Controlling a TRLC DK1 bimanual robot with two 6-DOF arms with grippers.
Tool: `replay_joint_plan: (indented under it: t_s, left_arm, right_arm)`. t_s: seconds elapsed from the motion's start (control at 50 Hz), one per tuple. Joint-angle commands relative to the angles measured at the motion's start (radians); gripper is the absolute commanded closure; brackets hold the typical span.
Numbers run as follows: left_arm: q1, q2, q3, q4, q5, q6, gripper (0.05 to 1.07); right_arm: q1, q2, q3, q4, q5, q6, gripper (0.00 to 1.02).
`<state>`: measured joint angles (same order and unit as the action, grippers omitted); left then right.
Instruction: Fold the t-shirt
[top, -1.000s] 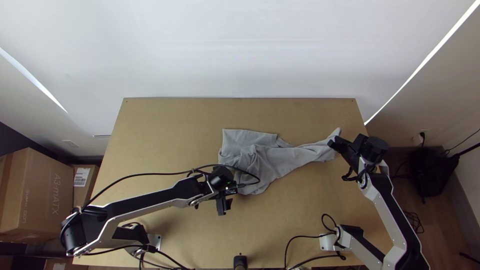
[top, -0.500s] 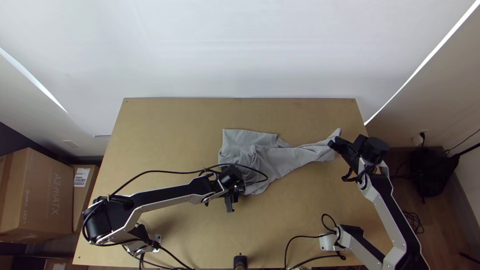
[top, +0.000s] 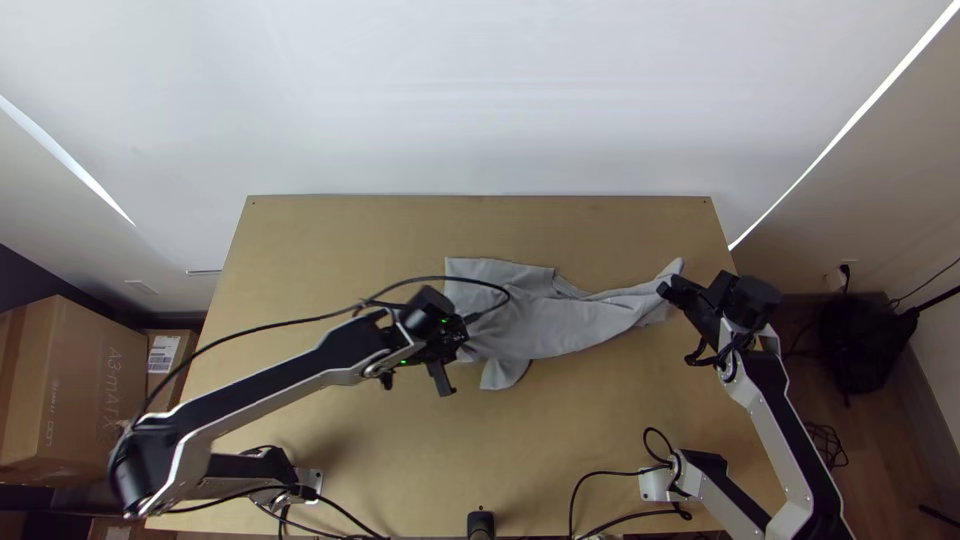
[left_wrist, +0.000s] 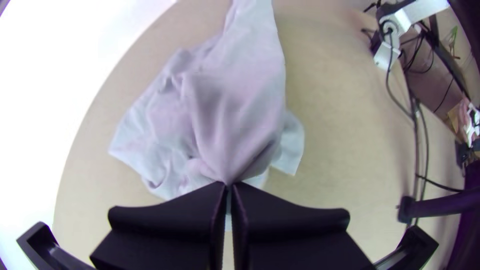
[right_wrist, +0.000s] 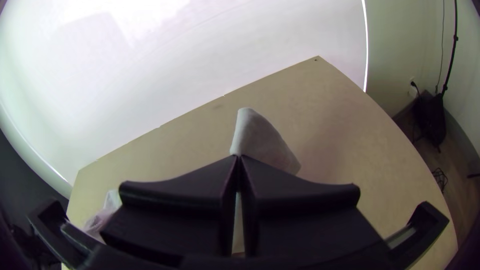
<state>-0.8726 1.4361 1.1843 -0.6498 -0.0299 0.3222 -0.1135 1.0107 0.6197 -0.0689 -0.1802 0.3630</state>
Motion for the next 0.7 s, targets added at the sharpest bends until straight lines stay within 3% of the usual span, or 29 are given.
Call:
replay_joint_plan:
  t_s: [0.0,0.16,0.44,0.58,0.68]
  left_arm:
    - [0.009,-0.125,0.057,-0.086,0.01,-0.046,1.05]
    - [0.027,-0.26,0.1,-0.22,0.008,-0.091,1.05]
    - [0.047,-0.525,0.061,-0.34,0.008,-0.141,1.05]
    - [0.076,-0.566,0.012,-0.352,0.01,-0.14,1.05]
    - [0.095,-0.562,-0.054,-0.335,0.038,-0.117,1.05]
  right_arm:
    - [-0.005,-0.072,0.014,-0.054,0.004,0.013,1.0]
    - [0.041,-0.274,0.034,-0.144,-0.038,0.004,1.0]
    - [0.321,-0.554,0.207,-0.384,-0.044,0.008,1.0]
    - [0.311,-0.491,0.221,-0.388,-0.024,0.031,1.0]
    - [0.279,-0.396,0.216,-0.376,-0.016,0.083,1.0]
